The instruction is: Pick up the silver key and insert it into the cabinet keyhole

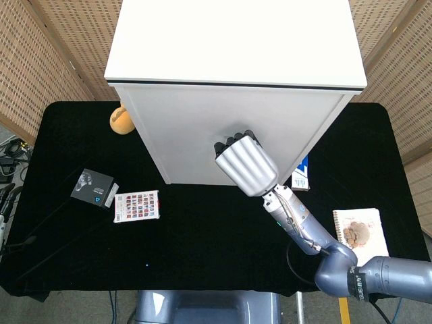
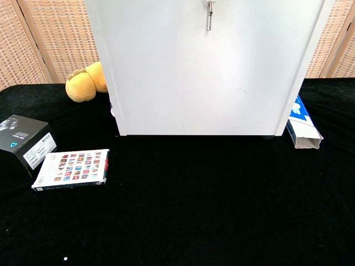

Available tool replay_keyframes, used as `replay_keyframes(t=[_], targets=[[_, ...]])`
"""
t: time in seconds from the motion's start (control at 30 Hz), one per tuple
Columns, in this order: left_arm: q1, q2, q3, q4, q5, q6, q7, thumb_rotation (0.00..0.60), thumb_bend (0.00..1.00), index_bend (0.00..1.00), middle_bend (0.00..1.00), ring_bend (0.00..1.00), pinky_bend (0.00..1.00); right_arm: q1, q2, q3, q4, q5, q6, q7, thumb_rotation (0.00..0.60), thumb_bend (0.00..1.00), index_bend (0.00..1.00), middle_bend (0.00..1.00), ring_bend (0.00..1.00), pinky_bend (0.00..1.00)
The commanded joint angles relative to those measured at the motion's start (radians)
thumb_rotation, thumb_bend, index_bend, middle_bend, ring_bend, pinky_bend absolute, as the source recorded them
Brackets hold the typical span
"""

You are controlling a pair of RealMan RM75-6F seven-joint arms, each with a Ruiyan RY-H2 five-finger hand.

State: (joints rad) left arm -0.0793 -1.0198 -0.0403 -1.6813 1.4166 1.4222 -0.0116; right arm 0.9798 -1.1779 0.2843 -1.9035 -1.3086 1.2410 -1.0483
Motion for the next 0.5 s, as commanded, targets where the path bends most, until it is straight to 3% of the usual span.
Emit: replay_keyframes(t=[0.03,0.3,0.43,0.5], targets=[[0.001,0.001,0.0,-0.001,0.002,0.003,-0.001,0.6,0.0,0.0,0.0,0.0,0.0,-0.026,0.032,-0.011,-0.03,-0.035,0.018,0.024,0.6,0.38,0.69,0.89,0.87,1.0],[0.007,0.006,0.004,-0.003,0.015,0.014,-0.012,0.6,0.0,0.0,0.0,0.0,0.0,-0.131,0.116,-0.093,-0.065,-0.178,0.074,0.14,0.6,0.33,0.63,0.86,0.86,1.0],[0.011,0.01,0.008,-0.005,0.027,0.023,-0.02,0.6,0.0,0.0,0.0,0.0,0.0,-0.25,0.167,-0.195,-0.008,-0.359,0.18,0.318,0.6,0.26,0.56,0.76,0.78,0.94],[0.016,0.01,0.014,-0.01,0.04,0.031,-0.02,0.6,0.0,0.0,0.0,0.0,0.0,-0.365,0.19,-0.29,0.095,-0.426,0.275,0.442,0.6,0.22,0.51,0.68,0.71,0.83]])
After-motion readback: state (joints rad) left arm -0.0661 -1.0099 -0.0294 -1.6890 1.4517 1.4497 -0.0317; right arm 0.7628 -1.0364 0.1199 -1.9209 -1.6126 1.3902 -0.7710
